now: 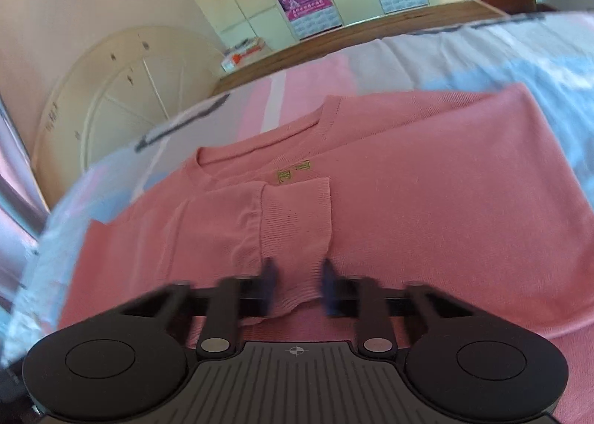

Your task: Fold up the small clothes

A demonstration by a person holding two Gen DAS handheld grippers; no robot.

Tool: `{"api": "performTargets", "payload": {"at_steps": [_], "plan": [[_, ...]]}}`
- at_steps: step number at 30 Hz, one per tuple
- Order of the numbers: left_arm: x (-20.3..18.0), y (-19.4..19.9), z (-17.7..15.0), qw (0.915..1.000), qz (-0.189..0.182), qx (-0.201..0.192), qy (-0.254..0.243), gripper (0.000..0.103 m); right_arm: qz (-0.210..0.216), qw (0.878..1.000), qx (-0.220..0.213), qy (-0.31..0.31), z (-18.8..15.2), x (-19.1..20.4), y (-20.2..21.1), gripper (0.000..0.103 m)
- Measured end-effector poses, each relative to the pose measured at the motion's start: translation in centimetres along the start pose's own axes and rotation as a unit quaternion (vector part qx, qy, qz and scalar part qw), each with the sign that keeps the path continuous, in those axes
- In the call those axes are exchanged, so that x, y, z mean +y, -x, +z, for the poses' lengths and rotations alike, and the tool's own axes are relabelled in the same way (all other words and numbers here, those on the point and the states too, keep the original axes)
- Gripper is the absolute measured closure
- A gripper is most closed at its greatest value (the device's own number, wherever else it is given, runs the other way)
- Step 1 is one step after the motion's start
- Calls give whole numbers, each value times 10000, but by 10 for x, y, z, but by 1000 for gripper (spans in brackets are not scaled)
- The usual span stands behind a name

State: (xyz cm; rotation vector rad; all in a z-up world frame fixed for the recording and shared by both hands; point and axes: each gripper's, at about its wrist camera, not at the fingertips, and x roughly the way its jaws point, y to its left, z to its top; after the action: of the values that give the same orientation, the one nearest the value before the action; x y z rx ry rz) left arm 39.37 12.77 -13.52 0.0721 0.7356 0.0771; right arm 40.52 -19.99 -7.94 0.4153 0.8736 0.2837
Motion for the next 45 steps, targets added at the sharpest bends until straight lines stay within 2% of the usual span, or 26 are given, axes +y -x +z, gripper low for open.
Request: {"api": "performTargets", "payload": {"at_steps": [1,4,6,8,10,11,12,14,16,18,23,26,28,32,33,35,39,40,42,44,45], "plan": [[4,-5,3,9999,-114,-4,81,92,-43,9999,13,113,1,3,0,95],[12,-9,7,9996,-187,-139,139,94,-114,9980,-203,595,6,22,11,96],[21,-8,7,9988,-260,-215,357,94,-1,9930,-744,919,15,40,40,96],[27,-7,2,9979,-359,-197,505,94,143,9828,-1383,1214,19,54,79,96],[28,-10,-2,9980,-407,-142,454,94,-31,9752,-1655,1466,11,56,98,96],[28,-11,-2,9981,-426,-119,427,94,-181,9758,-1547,1537,5,51,93,96],[28,-12,-2,9982,-433,-108,398,94,-343,9799,-1262,1508,-1,40,79,96],[30,-15,1,9980,-470,-45,427,94,-646,9910,-515,1049,-14,11,42,96],[30,-16,2,9979,-480,-21,435,94,-680,9949,-295,689,-27,-8,28,96],[30,-16,2,9980,-478,-18,422,94,-622,9964,-342,464,-35,-15,32,96],[32,-16,1,9978,-500,-15,425,94,-595,9941,-682,603,-44,-6,59,96],[25,-14,2,9991,-389,-28,180,94,-732,9939,-497,657,-40,-1,48,96],[18,-11,2,9994,-343,-52,1,88,-760,9940,-466,627,-40,-3,46,96],[22,-12,1,9992,-361,20,164,81,-656,9927,-694,735,-30,4,50,96],[24,-11,0,9992,-356,4,181,82,-639,9928,-711,715,-28,4,51,96],[25,-10,-1,9987,-479,-23,167,92,-653,9925,-733,730,-25,4,52,96],[21,-10,-4,9990,-436,-44,-29,93,-857,9909,-806,655,-24,-2,51,97],[21,-11,-4,9991,-428,-38,-34,93,-1007,9901,-730,646,-25,-6,46,101],[21,-12,-3,9990,-446,-4,-28,94,-981,9934,-346,485,-28,-18,32,101],[24,-12,0,9985,-536,85,-114,91,-921,9942,-320,445,-29,-21,32,101],[26,-9,1,9982,-557,117,-162,81,-945,9938,-375,445,-28,-20,36,101]]}}
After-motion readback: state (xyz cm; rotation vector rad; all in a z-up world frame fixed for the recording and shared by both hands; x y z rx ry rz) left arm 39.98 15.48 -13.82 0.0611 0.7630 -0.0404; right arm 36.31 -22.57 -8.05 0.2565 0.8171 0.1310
